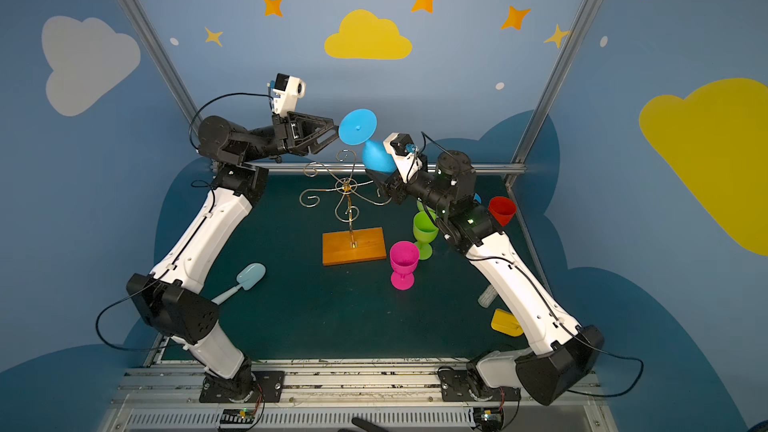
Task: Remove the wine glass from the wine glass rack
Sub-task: 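Bring the right gripper to the blue glass bowl held by the left gripper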
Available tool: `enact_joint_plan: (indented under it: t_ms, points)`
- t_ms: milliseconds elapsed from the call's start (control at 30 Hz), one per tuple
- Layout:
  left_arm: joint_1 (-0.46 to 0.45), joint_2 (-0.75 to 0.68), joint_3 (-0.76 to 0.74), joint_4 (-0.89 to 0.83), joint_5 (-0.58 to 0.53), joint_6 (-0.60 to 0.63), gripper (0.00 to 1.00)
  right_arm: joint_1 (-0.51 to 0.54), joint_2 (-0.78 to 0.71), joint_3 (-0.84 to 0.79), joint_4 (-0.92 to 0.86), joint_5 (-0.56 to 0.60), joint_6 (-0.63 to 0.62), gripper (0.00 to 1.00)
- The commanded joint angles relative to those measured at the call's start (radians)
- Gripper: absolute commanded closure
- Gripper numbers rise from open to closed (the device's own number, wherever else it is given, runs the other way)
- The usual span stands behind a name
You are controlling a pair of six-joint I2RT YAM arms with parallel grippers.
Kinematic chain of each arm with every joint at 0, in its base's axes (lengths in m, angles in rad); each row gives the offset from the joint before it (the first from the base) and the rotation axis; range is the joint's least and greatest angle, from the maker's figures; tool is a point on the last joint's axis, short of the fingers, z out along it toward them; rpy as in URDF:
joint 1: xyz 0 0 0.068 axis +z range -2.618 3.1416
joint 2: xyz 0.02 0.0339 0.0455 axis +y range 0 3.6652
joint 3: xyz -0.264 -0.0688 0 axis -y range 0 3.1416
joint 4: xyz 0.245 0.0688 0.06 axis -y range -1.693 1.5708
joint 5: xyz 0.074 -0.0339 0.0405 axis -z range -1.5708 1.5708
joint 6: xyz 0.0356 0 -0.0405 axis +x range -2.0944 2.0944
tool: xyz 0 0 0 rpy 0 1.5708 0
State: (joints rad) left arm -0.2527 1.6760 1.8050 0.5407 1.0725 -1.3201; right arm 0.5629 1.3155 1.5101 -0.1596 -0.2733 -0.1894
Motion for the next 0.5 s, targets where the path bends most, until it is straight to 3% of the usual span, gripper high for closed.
enact_joint_plan:
  t_ms: [0,100,233,333,467]
  points:
    - [0.002,-0.081,-0.032,-0.299,-0.101,0.492,0.4,0.001,-0.055,0.061,-0.209,0.078,0.058,0.5]
    - [-0.024,-0.165,-0.144,-0.334,-0.254,0.835,0.41,0.001,-0.066,0.103,-0.342,0.079,0.087,0.51]
    - [-0.086,-0.268,-0.304,-0.246,-0.411,1.232,0.42,0.008,-0.07,0.15,-0.465,0.057,0.117,0.54]
    - [-0.121,-0.308,-0.365,-0.203,-0.47,1.444,0.43,0.015,-0.063,0.181,-0.525,0.048,0.129,0.56]
    - [-0.149,-0.327,-0.406,-0.15,-0.501,1.598,0.45,0.034,-0.04,0.217,-0.583,0.042,0.13,0.58]
